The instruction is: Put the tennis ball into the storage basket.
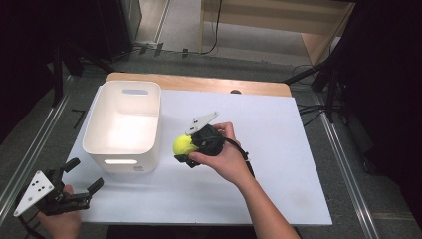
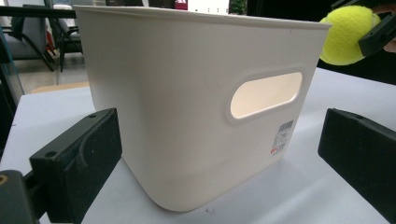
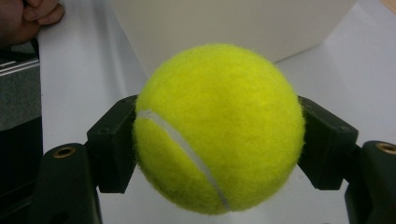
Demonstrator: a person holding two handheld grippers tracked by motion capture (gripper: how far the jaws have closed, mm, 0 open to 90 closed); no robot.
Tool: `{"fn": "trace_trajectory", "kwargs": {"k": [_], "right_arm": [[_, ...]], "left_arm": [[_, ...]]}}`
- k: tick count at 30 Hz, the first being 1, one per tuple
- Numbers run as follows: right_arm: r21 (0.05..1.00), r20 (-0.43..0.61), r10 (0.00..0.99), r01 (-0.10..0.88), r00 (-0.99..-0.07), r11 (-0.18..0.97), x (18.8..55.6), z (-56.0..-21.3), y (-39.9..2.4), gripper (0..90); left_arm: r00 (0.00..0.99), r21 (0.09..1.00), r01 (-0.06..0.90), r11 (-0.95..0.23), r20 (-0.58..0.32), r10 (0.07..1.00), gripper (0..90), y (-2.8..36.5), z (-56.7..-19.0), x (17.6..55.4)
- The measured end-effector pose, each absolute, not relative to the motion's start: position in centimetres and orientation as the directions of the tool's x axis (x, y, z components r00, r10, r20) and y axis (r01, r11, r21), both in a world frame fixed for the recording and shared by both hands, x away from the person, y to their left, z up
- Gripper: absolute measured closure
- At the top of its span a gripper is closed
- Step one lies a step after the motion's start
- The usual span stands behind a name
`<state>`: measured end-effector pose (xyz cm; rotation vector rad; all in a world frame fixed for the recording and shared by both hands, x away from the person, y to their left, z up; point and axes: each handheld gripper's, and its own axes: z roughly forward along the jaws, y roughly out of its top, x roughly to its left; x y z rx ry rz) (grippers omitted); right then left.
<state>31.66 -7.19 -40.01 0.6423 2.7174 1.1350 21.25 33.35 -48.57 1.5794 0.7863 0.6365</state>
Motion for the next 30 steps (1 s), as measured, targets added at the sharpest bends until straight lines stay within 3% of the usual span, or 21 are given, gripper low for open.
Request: {"fn": "trace_trajectory", "kwargs": {"k": [30], "right_arm": [[0.705, 0.013, 0.377, 0.276, -0.926, 0.654, 33.1, -37.0, -3.1, 23.8]], "left_arm": [[0.622, 0.989, 0.135, -0.065, -0.034, 0.782, 0.0, 33.5, -48.6, 21.2]]}}
